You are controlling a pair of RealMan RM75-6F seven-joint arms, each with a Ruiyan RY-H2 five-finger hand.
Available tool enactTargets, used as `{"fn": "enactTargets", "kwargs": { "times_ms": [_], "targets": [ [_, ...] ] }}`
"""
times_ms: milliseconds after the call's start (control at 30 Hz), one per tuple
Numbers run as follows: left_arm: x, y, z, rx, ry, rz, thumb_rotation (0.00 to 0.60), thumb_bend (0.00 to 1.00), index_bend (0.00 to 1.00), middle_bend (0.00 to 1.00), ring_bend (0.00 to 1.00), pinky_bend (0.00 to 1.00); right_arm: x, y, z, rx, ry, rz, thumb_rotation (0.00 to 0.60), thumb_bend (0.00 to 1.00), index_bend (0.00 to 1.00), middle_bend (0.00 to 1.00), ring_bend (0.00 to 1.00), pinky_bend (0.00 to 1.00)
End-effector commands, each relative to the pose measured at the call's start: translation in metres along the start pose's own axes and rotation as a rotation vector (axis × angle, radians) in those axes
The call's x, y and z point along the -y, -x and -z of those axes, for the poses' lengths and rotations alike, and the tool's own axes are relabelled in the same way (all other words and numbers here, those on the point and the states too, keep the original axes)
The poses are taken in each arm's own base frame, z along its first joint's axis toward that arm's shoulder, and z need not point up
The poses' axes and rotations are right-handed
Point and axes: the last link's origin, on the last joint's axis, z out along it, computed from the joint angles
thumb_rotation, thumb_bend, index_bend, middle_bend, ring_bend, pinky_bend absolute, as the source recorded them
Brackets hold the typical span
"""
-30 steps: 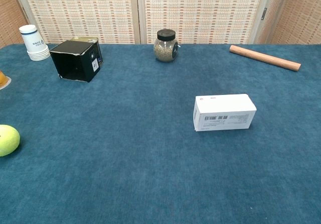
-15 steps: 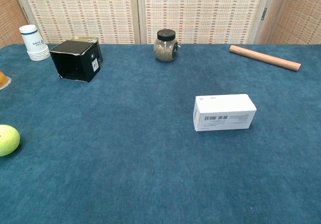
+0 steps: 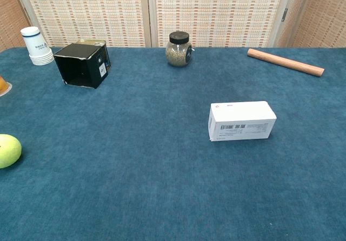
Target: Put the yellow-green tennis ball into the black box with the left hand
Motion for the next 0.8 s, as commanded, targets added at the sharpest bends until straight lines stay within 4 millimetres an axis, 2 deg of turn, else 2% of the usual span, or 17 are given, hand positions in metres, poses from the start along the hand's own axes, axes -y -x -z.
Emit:
{"fn": "enactTargets", "kwargs": {
  "times_ms": [33, 100, 133, 167, 333, 400, 567, 800],
  "targets": [
    [0.001, 0.003, 0.004, 0.065, 0.003, -0.004, 0.515, 0.14, 1.00, 1.00, 1.00, 1.00, 0.000, 0.000, 0.000, 0.000, 0.001, -0.001, 0.600, 0.34, 0.19, 0.10, 0.00, 0.00],
    [0.002, 0.004, 0.007, 0.090, -0.005, -0.013, 0.591, 0.17, 1.00, 1.00, 1.00, 1.00, -0.001, -0.001, 0.000, 0.000, 0.002, -0.002, 0.600, 0.34, 0.19, 0.10, 0.00, 0.00],
    [0.003, 0.005, 0.010, 0.103, -0.009, -0.021, 0.600, 0.20, 1.00, 1.00, 1.00, 1.00, -0.001, -0.001, 0.000, 0.000, 0.003, -0.003, 0.600, 0.34, 0.19, 0.10, 0.00, 0.00],
    [0.003, 0.006, 0.013, 0.115, -0.010, -0.028, 0.600, 0.23, 1.00, 1.00, 1.00, 1.00, -0.001, -0.001, 0.000, 0.000, 0.002, -0.003, 0.600, 0.34, 0.19, 0.10, 0.00, 0.00],
    [0.001, 0.012, 0.037, 0.158, -0.016, -0.033, 0.600, 0.56, 1.00, 1.00, 1.00, 1.00, -0.001, -0.001, 0.000, -0.001, 0.000, -0.006, 0.600, 0.33, 0.19, 0.10, 0.00, 0.00],
    [-0.002, 0.020, 0.051, 0.178, -0.019, 0.010, 0.600, 0.61, 1.00, 1.00, 1.00, 1.00, -0.001, -0.001, 0.001, 0.000, -0.002, -0.005, 0.600, 0.33, 0.19, 0.10, 0.00, 0.00],
    [-0.008, 0.047, 0.081, 0.227, -0.005, 0.077, 0.600, 0.66, 1.00, 1.00, 1.00, 1.00, 0.000, 0.000, 0.002, 0.000, -0.008, -0.002, 0.600, 0.33, 0.19, 0.10, 0.00, 0.00],
    [-0.019, 0.085, 0.087, 0.226, -0.001, 0.050, 0.600, 0.68, 1.00, 1.00, 1.00, 1.00, 0.001, 0.000, 0.003, 0.002, -0.014, 0.001, 0.600, 0.33, 0.19, 0.10, 0.00, 0.00]
  ]
}}
